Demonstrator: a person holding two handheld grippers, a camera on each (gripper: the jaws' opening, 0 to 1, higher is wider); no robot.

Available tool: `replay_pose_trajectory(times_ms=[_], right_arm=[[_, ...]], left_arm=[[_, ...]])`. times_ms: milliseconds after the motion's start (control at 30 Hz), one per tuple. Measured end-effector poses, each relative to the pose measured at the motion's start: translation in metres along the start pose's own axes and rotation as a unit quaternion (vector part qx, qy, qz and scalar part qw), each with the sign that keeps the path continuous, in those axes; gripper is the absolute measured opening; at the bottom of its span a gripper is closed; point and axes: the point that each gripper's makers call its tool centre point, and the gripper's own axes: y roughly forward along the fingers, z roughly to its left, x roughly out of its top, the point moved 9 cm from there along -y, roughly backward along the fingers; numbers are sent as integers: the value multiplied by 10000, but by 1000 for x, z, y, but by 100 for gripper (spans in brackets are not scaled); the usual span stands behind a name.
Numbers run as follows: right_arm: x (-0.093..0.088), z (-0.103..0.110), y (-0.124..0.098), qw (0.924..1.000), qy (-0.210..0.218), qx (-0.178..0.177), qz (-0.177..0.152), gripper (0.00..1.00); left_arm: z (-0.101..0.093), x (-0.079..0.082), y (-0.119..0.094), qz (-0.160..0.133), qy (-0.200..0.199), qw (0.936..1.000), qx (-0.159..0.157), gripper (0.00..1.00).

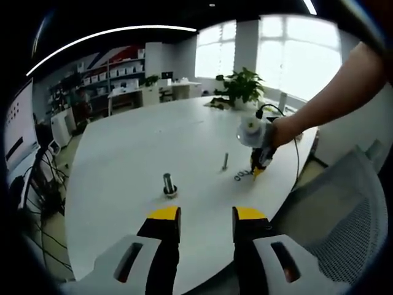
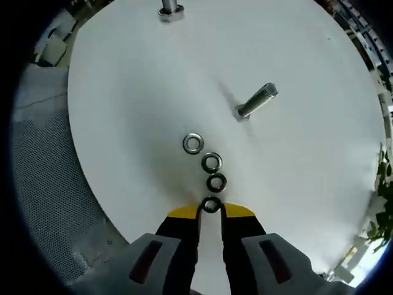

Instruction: Place the washer onto the threaded stud by aligning its center hole with the stud, sliding it down to the base, and recovering from edge contact or off-axis alignment until the washer reaches the visible bottom stop.

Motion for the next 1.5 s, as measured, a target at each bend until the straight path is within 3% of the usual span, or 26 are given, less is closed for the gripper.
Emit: replay_pose_trajectory(times_ms=[233, 400, 567, 767, 967, 1200, 1500], right_arm=[[-9, 5, -1, 9985, -137, -211, -483, 15], [-16, 2, -1, 9961, 289, -146, -819, 14], [-20, 4, -2, 9940, 338, -189, -1018, 13], [-27, 3, -1, 9910, 697, -124, -1134, 13], [-30, 1, -16, 9877, 739, -249, -1358, 13], [-12, -10, -46, 9774, 711, -439, -1944, 13], [19, -15, -67, 9705, 407, -550, -2312, 13]], left_arm=[[1, 1, -1, -36, 3, 10000, 27, 32], [1, 0, -1, -22, 5, 10000, 49, 32], [1, 2, -2, -98, 61, 9999, 75, 31], [-1, 2, -1, -41, 101, 9999, 30, 31], [1, 1, -1, -18, 66, 10000, 55, 31], [1, 1, -1, -22, 51, 10000, 66, 31], [2, 1, -1, 3, 82, 9999, 89, 31]])
